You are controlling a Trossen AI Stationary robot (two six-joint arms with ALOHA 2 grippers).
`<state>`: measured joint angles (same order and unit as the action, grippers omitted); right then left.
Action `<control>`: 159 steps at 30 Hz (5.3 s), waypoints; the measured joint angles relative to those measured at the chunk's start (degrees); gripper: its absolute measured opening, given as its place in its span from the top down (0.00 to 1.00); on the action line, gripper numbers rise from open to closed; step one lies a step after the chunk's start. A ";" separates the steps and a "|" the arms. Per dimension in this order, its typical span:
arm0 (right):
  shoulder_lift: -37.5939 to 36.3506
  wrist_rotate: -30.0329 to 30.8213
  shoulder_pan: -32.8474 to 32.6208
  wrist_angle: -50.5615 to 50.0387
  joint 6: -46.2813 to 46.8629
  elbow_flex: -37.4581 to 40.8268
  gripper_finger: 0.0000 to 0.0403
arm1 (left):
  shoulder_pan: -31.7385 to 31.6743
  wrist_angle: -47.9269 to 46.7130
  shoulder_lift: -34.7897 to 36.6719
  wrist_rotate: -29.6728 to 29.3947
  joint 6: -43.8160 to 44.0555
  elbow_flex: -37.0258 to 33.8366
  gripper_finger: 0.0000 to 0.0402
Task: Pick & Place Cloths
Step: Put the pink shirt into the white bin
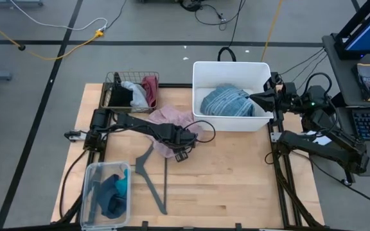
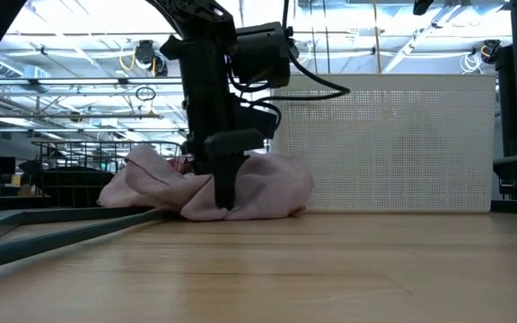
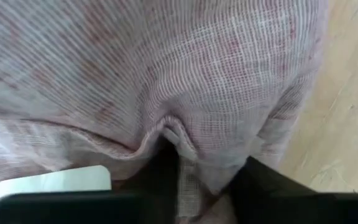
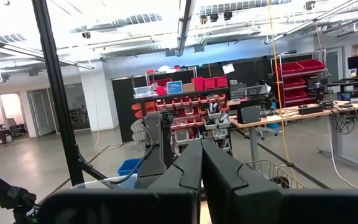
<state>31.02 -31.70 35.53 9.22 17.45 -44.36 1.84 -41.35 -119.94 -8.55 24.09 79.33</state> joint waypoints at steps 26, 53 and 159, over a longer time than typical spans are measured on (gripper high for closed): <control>-0.02 0.04 -0.02 3.45 1.25 0.00 1.00 | -0.06 -6.22 32.10 -6.84 0.43 -0.39 0.92; 2.57 -0.09 -0.02 3.43 1.42 0.00 1.00 | -0.28 22.78 58.18 1.73 -2.03 -0.24 0.92; 47.60 79.53 -36.02 3.34 -102.14 -26.62 0.37 | -4.10 -14.66 15.98 -10.32 -25.27 46.56 0.92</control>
<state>78.62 47.83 -0.49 12.56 -84.69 -70.98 -2.26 -56.00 -103.96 -18.87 -1.18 125.89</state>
